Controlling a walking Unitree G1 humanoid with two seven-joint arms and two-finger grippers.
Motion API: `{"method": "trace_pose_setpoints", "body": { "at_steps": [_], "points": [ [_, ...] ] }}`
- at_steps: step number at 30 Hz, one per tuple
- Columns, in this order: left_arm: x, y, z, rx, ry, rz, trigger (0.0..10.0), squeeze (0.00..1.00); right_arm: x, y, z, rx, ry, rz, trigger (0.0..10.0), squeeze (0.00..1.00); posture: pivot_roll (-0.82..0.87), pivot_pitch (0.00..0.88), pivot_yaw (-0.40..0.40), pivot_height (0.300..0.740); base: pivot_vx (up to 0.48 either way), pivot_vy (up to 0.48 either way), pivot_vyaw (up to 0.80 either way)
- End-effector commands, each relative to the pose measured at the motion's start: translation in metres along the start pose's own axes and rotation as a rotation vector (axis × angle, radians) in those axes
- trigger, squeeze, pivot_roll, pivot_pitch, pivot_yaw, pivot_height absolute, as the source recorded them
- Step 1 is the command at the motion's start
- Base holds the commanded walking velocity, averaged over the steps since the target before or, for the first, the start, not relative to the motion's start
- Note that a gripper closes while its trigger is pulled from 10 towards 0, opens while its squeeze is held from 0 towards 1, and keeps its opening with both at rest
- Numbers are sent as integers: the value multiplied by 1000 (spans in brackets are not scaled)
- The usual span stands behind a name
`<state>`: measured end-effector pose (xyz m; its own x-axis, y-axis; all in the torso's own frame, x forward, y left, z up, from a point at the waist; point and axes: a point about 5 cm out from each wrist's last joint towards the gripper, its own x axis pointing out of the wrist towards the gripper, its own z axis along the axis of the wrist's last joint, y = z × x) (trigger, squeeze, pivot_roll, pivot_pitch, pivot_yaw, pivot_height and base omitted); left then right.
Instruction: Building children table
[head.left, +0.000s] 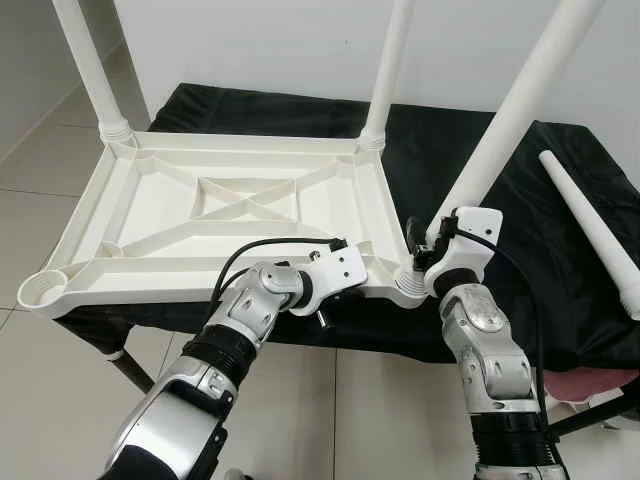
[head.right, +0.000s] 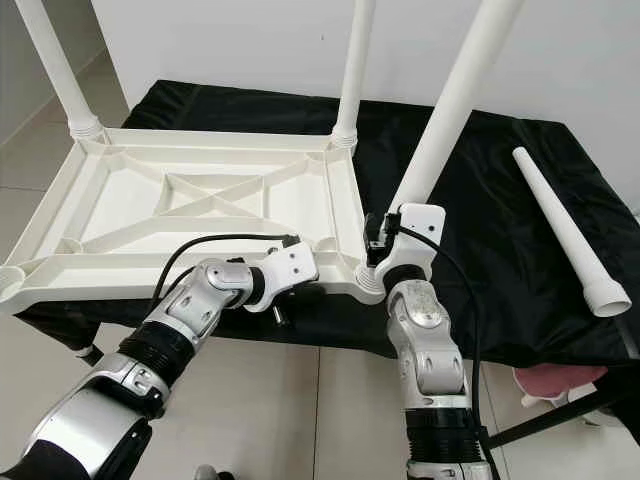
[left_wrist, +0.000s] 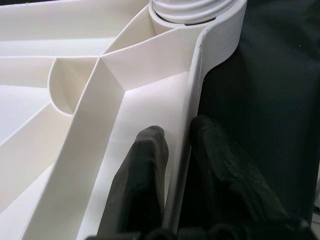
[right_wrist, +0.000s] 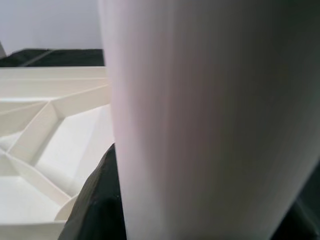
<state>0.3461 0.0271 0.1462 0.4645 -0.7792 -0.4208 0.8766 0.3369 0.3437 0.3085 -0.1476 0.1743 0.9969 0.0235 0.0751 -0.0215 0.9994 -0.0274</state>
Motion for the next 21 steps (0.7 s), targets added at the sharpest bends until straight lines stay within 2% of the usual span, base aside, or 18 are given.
{"method": "trace_pose_setpoints", "body": {
  "at_steps": [1,4,13,16,20,21],
  "points": [
    [-1,5,3,4,-24,100,10000,0,-29,1,-85,-20,407,41,10000,0,-12,137,-5,740,0,0,0],
    [-2,5,3,4,-24,100,10000,0,-29,3,-85,-42,412,160,10000,0,-12,137,-4,740,0,0,0],
    [-6,5,4,44,-30,81,10000,0,-23,-4,-75,-37,392,292,10000,0,-11,132,-3,740,0,0,0],
    [-21,5,0,145,-23,5,10000,0,-30,2,-66,33,369,456,10000,0,-5,128,-5,740,0,0,0],
    [-30,6,-4,172,-17,-38,10000,0,-35,6,-63,82,356,528,10000,0,-2,127,-7,740,0,0,0],
    [-40,7,-8,189,-8,-67,10000,0,-40,10,-61,113,349,582,10000,0,-2,125,-8,740,0,0,0]
  ]
}}
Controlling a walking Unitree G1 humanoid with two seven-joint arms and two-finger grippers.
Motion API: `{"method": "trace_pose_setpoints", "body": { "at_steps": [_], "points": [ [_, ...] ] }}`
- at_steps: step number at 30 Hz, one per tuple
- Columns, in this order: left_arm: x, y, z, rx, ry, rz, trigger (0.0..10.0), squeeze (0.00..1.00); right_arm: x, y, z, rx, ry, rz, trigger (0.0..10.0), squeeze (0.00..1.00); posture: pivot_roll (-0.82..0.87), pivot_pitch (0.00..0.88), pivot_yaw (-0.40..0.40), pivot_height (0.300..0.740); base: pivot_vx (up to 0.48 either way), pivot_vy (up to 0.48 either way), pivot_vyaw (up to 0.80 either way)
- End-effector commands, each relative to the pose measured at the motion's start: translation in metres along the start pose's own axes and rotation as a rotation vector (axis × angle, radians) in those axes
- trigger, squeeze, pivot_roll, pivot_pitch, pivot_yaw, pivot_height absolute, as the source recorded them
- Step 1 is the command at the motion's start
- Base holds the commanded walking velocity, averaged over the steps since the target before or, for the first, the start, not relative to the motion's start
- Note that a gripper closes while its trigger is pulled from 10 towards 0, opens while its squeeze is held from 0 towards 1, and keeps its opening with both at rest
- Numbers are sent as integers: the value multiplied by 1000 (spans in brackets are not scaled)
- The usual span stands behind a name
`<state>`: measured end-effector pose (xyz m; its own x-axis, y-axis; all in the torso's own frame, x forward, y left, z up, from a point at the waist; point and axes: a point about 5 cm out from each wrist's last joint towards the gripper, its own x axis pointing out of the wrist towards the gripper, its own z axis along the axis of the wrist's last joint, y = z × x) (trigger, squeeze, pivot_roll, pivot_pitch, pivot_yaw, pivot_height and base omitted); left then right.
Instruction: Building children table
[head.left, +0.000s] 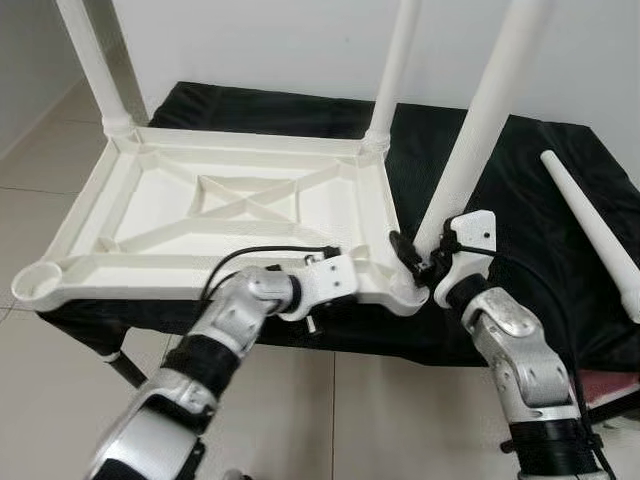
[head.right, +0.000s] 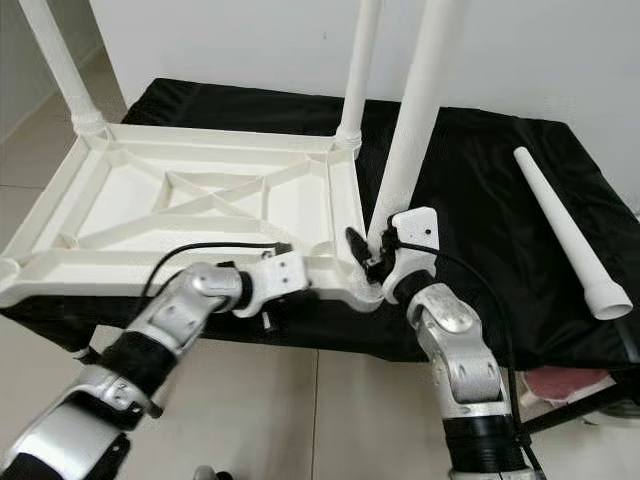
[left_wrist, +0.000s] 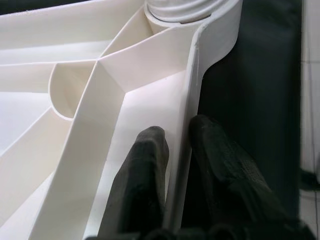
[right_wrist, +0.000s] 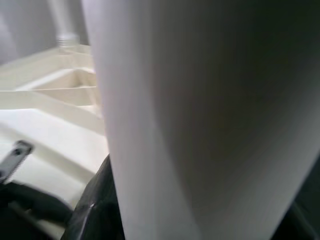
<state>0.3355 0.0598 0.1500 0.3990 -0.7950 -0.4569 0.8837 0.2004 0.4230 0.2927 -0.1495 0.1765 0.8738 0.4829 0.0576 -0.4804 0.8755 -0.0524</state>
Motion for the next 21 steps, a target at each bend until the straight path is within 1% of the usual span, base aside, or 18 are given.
{"method": "trace_pose_setpoints", "body": {
  "at_steps": [1,3,4,7,13,14,15,20,21],
  "points": [
    [-8,4,4,51,-14,10,10000,0,-17,21,-65,183,312,105,10000,0,-2,125,-8,740,0,0,0],
    [-13,3,0,57,-7,1,10000,0,-18,25,-63,193,305,140,10000,0,-1,124,-9,740,0,0,0],
    [-13,3,0,57,-7,1,10000,0,-18,25,-63,193,305,140,10000,0,-1,124,-9,740,0,0,0],
    [-20,4,-6,48,7,1,10000,0,-21,33,-63,160,300,217,10000,0,2,121,-14,740,0,0,0],
    [-18,1,-5,18,-9,3,10000,0,-21,34,-64,131,310,251,10000,0,1,116,-17,740,0,0,0],
    [-15,-2,-1,-4,-32,0,10000,0,-21,33,-68,94,331,238,10000,0,-1,114,-16,740,0,0,0],
    [-14,-2,0,-13,-41,-1,10000,0,-20,33,-69,80,340,232,10000,0,-1,114,-15,740,0,0,0],
    [-12,-3,2,-18,-49,-2,10000,0,-21,34,-71,70,351,233,10000,0,-5,113,-13,740,0,0,0],
    [-11,-4,3,-20,-53,-3,10000,0,-22,38,-71,64,345,253,10000,0,-7,112,-11,740,0,0,0]
  ]
}}
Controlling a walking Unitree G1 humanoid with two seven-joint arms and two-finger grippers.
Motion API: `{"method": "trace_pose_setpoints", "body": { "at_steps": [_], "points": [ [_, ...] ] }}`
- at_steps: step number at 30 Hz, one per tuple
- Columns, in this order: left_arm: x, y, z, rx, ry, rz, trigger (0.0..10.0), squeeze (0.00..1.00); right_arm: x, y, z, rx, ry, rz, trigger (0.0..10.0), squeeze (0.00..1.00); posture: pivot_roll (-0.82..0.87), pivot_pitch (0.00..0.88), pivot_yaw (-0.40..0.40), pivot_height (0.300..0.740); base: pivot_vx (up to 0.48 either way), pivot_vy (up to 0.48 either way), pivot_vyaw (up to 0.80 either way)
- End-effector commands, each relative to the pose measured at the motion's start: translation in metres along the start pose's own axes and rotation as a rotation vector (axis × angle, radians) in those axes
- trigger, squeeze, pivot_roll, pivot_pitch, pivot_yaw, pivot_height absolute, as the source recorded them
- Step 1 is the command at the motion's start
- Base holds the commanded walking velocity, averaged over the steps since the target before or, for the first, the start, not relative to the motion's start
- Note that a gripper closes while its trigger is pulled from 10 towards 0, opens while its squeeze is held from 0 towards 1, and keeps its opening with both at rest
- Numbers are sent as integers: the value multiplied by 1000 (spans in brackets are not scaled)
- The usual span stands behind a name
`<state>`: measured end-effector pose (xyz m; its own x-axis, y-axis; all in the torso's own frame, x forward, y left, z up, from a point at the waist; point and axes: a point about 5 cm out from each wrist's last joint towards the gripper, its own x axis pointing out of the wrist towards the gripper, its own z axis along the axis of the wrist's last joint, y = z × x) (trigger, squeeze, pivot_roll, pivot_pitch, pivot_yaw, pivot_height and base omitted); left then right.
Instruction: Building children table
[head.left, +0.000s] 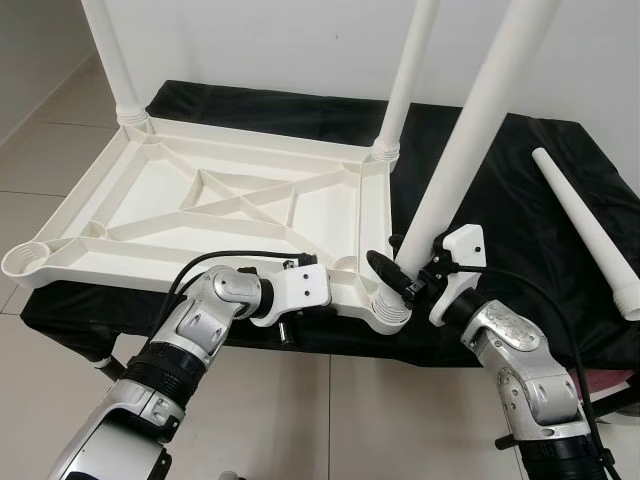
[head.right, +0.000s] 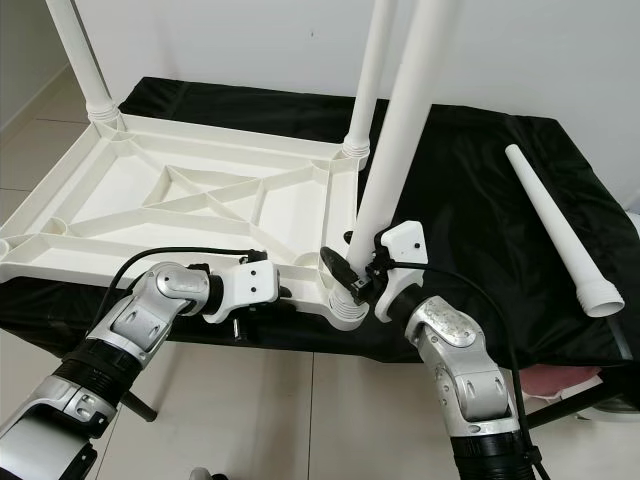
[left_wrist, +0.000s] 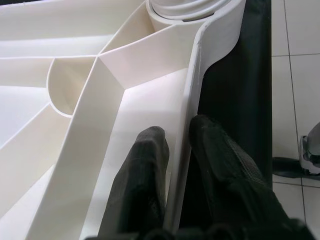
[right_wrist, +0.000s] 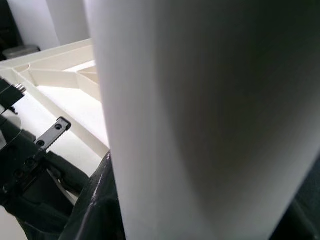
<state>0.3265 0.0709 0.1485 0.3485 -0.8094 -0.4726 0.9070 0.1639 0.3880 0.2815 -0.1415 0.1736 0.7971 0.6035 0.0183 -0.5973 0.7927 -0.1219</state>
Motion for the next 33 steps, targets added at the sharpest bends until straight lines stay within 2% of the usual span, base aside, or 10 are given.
{"method": "trace_pose_setpoints", "body": {
  "at_steps": [1,15,17,19,24,28,30,31,33],
  "points": [
    [2,1,9,-9,-52,49,10000,0,-11,36,-68,138,300,146,10000,0,-8,111,-9,740,0,0,0],
    [3,5,13,-40,-74,83,10000,0,-18,37,-78,122,317,136,10000,0,-7,111,-9,740,0,0,0],
    [3,6,13,-44,-75,90,10000,0,-18,35,-80,128,326,95,10000,0,-7,112,-10,740,0,0,0],
    [3,8,14,-54,-77,106,10000,0,-17,33,-84,145,339,3,10000,0,-7,112,-11,740,0,0,0],
    [3,11,15,-70,-85,127,10000,0,-17,32,-88,163,354,-72,10000,0,-9,113,-12,740,0,0,0],
    [4,17,18,-104,-95,170,10000,0,-21,29,-99,173,414,-199,10000,0,-14,115,-12,740,0,0,0],
    [4,17,18,-104,-95,170,10000,0,-21,29,-99,173,414,-199,10000,0,-14,115,-12,740,0,0,0],
    [5,19,18,-123,-98,187,10000,0,-22,24,-101,164,433,-266,10000,0,-17,115,-11,740,0,0,0],
    [5,19,18,-123,-98,187,10000,0,-22,24,-101,164,433,-266,10000,0,-17,115,-11,740,0,0,0]
  ]
}}
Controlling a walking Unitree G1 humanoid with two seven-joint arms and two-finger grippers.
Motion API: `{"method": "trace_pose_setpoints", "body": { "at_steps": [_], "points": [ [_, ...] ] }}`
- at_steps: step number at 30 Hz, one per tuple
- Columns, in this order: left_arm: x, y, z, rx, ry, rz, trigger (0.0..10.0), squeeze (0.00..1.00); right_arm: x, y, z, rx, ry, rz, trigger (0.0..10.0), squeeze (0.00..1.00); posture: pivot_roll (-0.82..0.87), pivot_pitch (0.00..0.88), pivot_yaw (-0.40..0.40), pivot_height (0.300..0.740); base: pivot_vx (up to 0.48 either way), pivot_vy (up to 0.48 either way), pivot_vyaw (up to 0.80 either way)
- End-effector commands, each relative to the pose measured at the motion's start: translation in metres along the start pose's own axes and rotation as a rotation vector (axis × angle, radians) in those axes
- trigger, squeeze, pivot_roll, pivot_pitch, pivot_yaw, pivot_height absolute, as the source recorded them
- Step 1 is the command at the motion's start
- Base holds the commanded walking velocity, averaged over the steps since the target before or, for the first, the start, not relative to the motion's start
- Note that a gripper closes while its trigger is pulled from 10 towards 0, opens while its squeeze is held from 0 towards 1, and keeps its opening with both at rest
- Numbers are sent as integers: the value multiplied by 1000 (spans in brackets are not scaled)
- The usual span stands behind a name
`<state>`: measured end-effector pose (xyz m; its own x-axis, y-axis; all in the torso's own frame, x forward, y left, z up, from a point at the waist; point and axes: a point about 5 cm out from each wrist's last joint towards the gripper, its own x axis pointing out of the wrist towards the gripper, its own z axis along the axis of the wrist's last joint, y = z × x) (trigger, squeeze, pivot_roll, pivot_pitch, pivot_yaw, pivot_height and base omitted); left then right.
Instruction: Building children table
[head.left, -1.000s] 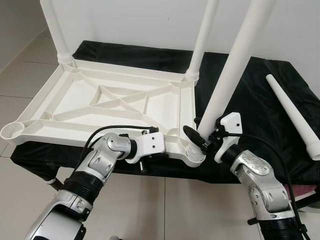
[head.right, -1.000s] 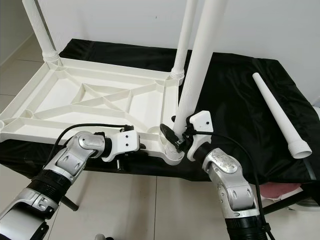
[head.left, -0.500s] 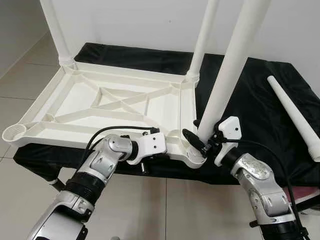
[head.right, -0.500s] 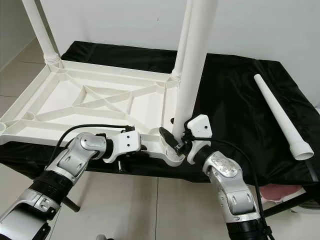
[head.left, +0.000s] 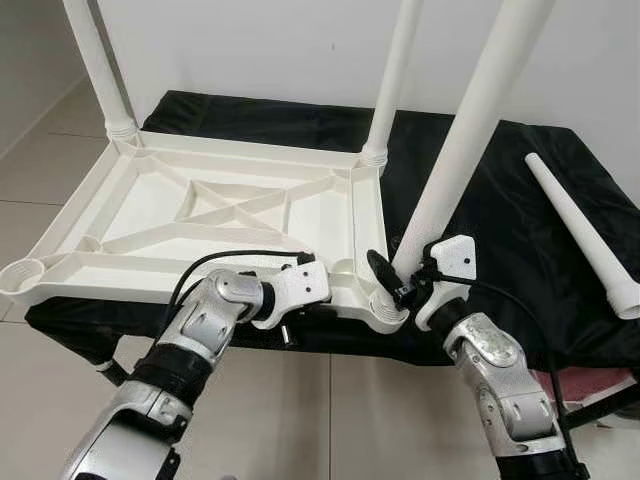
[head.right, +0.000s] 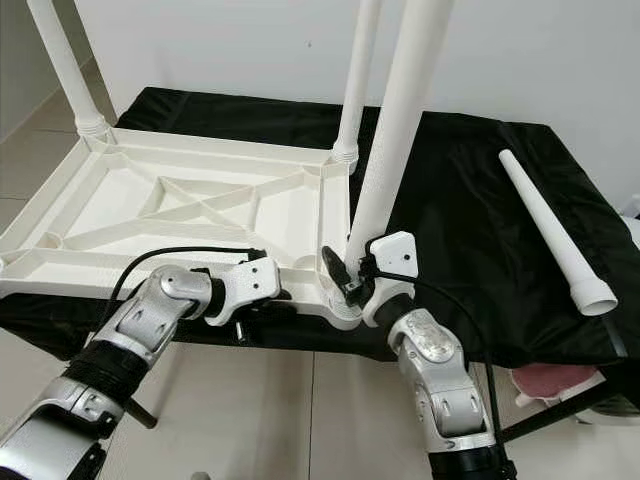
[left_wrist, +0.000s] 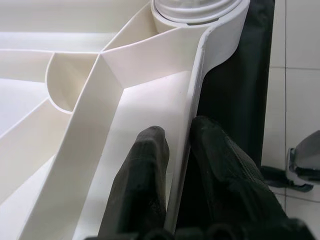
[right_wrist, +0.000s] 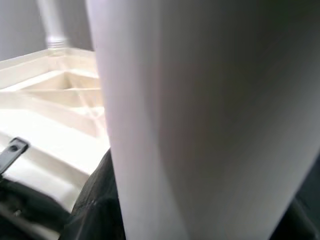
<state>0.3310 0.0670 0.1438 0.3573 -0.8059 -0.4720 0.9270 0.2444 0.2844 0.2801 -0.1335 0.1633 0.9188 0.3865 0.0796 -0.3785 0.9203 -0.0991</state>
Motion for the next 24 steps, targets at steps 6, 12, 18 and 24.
{"method": "trace_pose_setpoints", "body": {
  "at_steps": [6,12,18,24],
  "points": [
    [3,23,29,-82,-122,244,10000,0,-28,-15,-89,46,508,-304,10000,0,-15,125,-10,740,0,0,0],
    [10,27,37,-156,-136,299,10000,0,-26,-25,-84,47,518,-504,10000,0,-16,131,-9,740,0,0,0],
    [14,26,42,-159,-147,300,10000,0,-23,-20,-83,71,513,-537,10000,0,-14,133,-9,740,0,0,0],
    [15,23,41,-144,-142,287,10000,0,-21,-18,-78,110,471,-601,10000,0,-10,136,-8,740,0,0,0]
  ]
}}
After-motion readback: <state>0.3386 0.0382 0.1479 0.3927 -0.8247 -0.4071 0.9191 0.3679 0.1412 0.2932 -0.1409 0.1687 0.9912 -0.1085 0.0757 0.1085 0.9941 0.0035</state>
